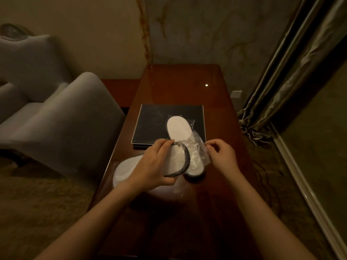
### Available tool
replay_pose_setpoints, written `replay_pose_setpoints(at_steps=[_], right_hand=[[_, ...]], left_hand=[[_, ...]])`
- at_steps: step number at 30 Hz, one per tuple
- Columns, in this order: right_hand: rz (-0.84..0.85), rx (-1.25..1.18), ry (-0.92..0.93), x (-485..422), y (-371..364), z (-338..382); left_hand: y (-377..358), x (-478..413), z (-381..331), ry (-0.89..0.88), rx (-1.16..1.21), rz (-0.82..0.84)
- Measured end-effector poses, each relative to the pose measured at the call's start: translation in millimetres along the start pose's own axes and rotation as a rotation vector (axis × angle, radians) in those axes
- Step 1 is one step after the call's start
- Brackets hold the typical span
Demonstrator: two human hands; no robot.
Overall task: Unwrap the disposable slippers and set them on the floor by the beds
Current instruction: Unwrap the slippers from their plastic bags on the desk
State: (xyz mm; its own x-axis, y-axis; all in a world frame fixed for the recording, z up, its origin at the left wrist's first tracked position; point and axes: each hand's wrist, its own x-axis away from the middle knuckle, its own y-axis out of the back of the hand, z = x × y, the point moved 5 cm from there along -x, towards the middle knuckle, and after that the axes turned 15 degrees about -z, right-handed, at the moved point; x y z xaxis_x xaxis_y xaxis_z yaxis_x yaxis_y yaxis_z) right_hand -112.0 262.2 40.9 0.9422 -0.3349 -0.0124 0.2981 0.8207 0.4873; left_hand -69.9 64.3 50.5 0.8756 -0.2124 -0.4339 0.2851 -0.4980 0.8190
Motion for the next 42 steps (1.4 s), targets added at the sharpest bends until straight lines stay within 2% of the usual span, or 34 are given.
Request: replay_pose_setpoints(at_steps=[2,3,4,6,8,10,12,15,17,20,24,30,33,36,38,42], right_hand=[[-0.172,0.014,0.306,9,18,24],[-0.183,0.007,0.468,18,22,38],[-0.116,0.031,0.595,28,21,50],[0.090,0.203,0.706,44,9,60],[0.164,0.280,0.668,48,1,58],[0.148,0.153,0.584,45,4,58],[0.118,0.088,0.631,47,7,61],[0.106,0.113,0.744,52,10,60],[0.195,0.125,0.672,51,9,50],[0.340,0.059,0.471,43,7,37],[0.184,0.004,0.412,24,8,47],[0.337,0.091,0.397,16,-19,64],[0.285,0.044,0.418,13,-19,71],[0.266,-0.080,0.351,1,-2,74],[0.349,0.023,0.364,-5,4,75],[0.537,0.495,0.477,-3,-3,80]], left_hand=[[4,-1,7,0.028,-0.024,-0.022],[5,-2,8,0.027,-0.037,-0.027],[6,-4,8,0.026,-0.044,-0.034],[5,-8,6,0.036,-0.046,-0.058],[3,-12,5,0.048,-0.055,-0.064],[1,-14,4,0.061,-0.053,-0.049],[-1,-16,4,0.075,-0.031,-0.037],[-2,-18,5,0.092,-0.001,-0.026],[-1,-18,6,0.095,0.004,-0.033],[1,-15,4,0.053,-0.031,-0.051],[4,-17,-5,-0.002,-0.077,-0.079],[5,-19,-15,-0.060,-0.147,-0.114],[6,-16,-9,-0.027,-0.158,-0.140],[12,-13,10,0.020,-0.201,-0.128],[11,-9,19,0.002,-0.230,-0.089],[-1,-2,13,-0.060,-0.270,-0.056]])
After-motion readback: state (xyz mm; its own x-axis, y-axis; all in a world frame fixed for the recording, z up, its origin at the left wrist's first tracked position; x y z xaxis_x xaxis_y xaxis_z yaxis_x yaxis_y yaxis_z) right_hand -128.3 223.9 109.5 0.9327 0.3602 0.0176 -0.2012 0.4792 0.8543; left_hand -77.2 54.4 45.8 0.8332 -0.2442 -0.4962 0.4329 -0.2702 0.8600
